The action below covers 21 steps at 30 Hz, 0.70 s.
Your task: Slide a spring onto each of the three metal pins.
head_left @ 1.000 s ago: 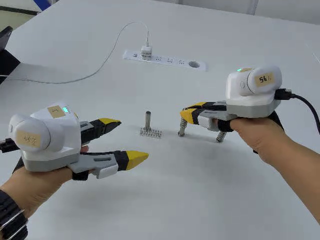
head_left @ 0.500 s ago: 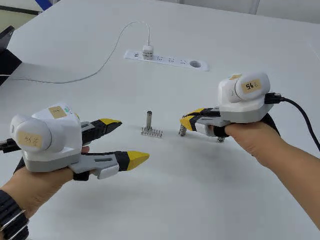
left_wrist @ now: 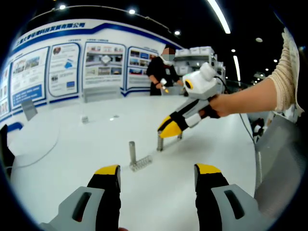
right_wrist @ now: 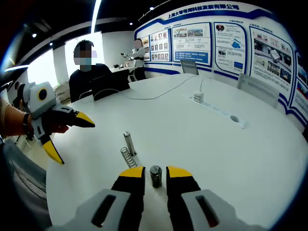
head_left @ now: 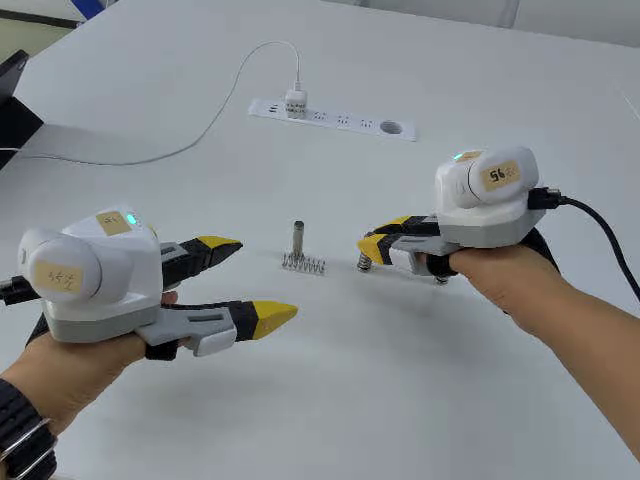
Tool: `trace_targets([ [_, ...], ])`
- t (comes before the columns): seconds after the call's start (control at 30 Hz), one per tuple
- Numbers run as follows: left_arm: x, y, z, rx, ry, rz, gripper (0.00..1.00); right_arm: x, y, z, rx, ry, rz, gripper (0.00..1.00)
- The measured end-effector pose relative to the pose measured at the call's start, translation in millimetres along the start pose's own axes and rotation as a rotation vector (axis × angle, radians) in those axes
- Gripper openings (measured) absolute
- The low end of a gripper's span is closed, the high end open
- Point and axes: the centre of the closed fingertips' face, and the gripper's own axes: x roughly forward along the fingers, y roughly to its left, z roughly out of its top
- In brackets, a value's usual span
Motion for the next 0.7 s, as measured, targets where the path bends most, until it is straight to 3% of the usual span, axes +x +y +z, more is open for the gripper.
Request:
trace_targets([
  [0.17,0.0,-0.1,1.4,0.003,-0.002,0.0,0.63,-8.4,7.2,14.5,-0.054,-0.041,0.0,0.22],
  [0.33,0.5,-0.7,2.7,0.006,-0.003,-0.002,0.63,-8.7,23.4,27.4,-0.115,-0.065,0.032,0.22],
  [0.7,-2.3,1.9,3.7,0.009,-0.003,0.006,0.63,11.1,47.5,19.8,-0.162,-0.023,0.098,0.21],
])
